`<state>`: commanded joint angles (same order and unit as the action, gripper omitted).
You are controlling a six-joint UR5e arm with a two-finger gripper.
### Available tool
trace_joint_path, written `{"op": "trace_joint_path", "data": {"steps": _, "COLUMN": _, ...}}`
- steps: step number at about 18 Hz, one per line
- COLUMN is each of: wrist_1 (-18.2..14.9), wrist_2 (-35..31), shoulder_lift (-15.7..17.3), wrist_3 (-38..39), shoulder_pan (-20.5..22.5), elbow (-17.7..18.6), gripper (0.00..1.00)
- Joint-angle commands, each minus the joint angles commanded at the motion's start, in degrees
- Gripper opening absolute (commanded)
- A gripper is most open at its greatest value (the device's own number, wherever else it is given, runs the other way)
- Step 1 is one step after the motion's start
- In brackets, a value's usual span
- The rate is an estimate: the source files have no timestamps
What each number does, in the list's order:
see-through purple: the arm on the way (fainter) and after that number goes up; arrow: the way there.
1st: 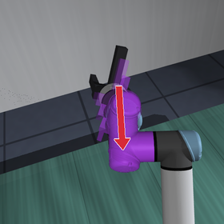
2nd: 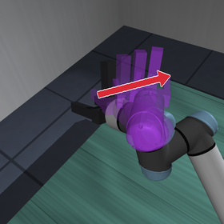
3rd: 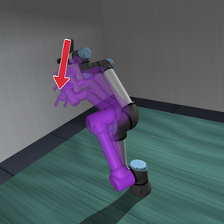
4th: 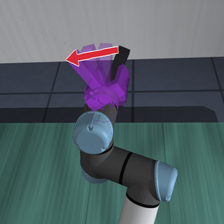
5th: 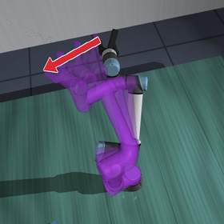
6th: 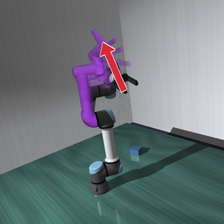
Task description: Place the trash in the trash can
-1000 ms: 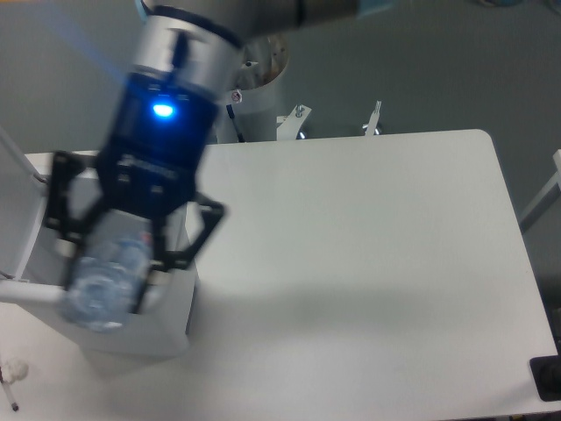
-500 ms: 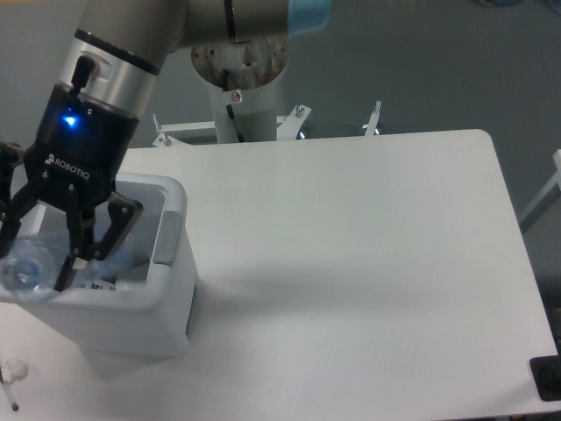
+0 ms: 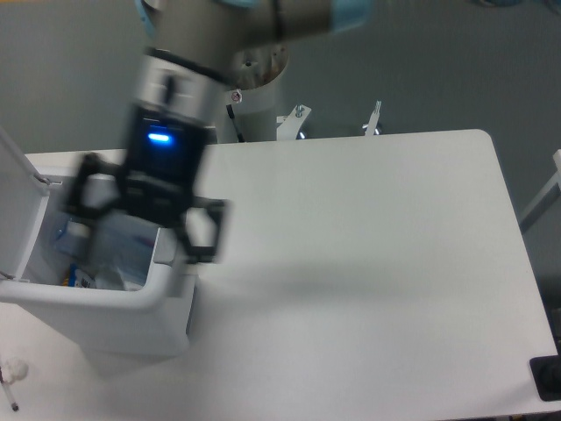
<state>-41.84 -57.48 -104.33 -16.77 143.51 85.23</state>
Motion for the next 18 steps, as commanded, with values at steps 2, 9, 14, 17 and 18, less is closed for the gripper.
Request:
{"op": "trace_joint_path", "data": {"steps": 2, "wrist_1": 0.0, "wrist_2": -2.18, "shoulder_lift": 0.18, "wrist_3": -4.91, "shoulder_pan": 4.21, "elbow": 4.57, "gripper": 1.0}}
{"op": "trace_joint_path", "data": {"steps": 9, "wrist_1": -0.18, "wrist_2": -19.31, "shoulder_lift": -5.44, "wrist_3": -22.76, "shoulder_pan": 15.84, "elbow": 8.11, "gripper": 1.0}}
{"op": "trace_joint_path", "data": {"steps": 14, "wrist_1": -6.22, "wrist_2": -28.47, "shoulder_lift": -5.8, "wrist_3": -39.25, "shoulder_pan": 15.31, "elbow": 6.53, "gripper": 1.0}}
{"op": "trace_joint_path", "data": {"steps": 17, "wrist_1": -9.84, "wrist_2": -32.77, "shoulder_lift": -5.54, "wrist_3": -46.06, "shoulder_pan": 15.22, "elbow": 6.44, "gripper": 1.0}}
{"op": "trace_joint_path", "data": {"steps": 18, "wrist_1": -9.93, "wrist_2": -33.48, "shoulder_lift": -5.54, "wrist_3": -46.07, "shoulder_pan": 15.22, "elbow": 6.44, "gripper": 1.0}}
